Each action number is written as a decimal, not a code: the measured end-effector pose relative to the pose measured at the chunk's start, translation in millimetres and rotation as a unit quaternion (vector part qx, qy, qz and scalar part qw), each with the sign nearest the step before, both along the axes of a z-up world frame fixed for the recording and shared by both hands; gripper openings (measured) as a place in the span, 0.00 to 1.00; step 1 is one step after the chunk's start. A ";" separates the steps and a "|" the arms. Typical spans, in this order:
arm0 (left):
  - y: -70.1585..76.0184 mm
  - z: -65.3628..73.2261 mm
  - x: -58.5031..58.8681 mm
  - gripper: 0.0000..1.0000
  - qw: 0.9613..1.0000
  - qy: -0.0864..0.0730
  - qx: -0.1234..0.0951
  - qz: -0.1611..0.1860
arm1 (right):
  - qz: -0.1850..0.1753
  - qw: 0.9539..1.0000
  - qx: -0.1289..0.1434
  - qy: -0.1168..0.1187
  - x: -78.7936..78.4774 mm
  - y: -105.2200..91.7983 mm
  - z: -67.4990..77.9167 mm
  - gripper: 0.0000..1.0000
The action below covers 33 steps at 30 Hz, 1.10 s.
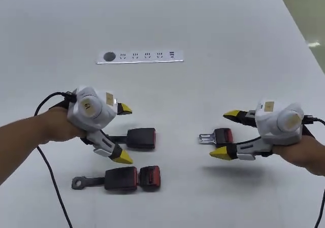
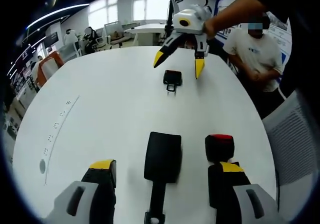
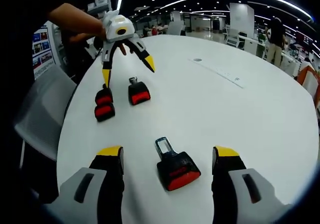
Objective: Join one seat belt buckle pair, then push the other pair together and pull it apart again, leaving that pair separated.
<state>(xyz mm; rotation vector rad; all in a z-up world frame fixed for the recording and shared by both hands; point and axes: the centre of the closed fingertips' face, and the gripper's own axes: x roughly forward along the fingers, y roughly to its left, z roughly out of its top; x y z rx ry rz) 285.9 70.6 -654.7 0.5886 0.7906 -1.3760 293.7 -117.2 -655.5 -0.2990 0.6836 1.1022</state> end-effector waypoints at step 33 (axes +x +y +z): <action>5.6 -33.3 12.8 0.39 0.999 -0.021 -0.013 -0.047 | 0.088 0.995 -0.028 0.025 -5.6 -11.4 -26.3 0.49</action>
